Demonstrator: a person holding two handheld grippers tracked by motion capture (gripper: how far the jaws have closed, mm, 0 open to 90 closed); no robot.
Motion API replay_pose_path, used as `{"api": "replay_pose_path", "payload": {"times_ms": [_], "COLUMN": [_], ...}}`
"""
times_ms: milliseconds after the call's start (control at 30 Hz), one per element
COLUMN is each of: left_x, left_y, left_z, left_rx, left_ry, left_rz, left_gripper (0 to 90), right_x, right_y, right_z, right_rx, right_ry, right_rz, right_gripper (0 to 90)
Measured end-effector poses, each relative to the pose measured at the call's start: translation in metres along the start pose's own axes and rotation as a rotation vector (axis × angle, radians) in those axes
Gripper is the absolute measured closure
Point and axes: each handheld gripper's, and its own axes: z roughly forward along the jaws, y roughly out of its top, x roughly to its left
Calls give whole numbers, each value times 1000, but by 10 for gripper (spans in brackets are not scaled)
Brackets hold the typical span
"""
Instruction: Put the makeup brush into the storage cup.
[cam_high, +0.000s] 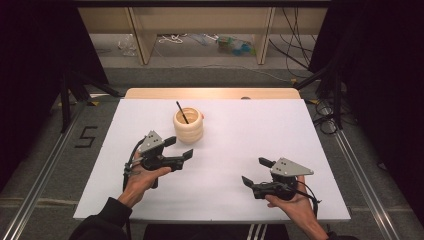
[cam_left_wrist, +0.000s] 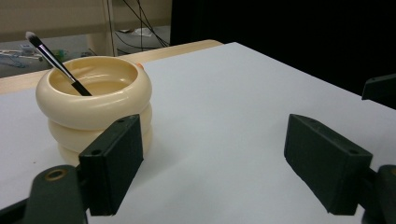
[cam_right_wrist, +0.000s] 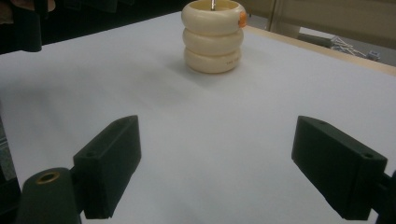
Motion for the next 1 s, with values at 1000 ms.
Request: {"api": "replay_pose_path", "payload": {"times_ms": [1000], "left_x": [-13], "left_y": [-13], "left_z": [-18], "left_rx": [-12], "left_ry": [-19], "left_rz": [82], "left_gripper": [192], "right_x": [-1], "right_y": [1], "right_z": [-2], "right_rx": [3], "right_ry": [6], "right_rz": [10], "right_gripper": [161]}}
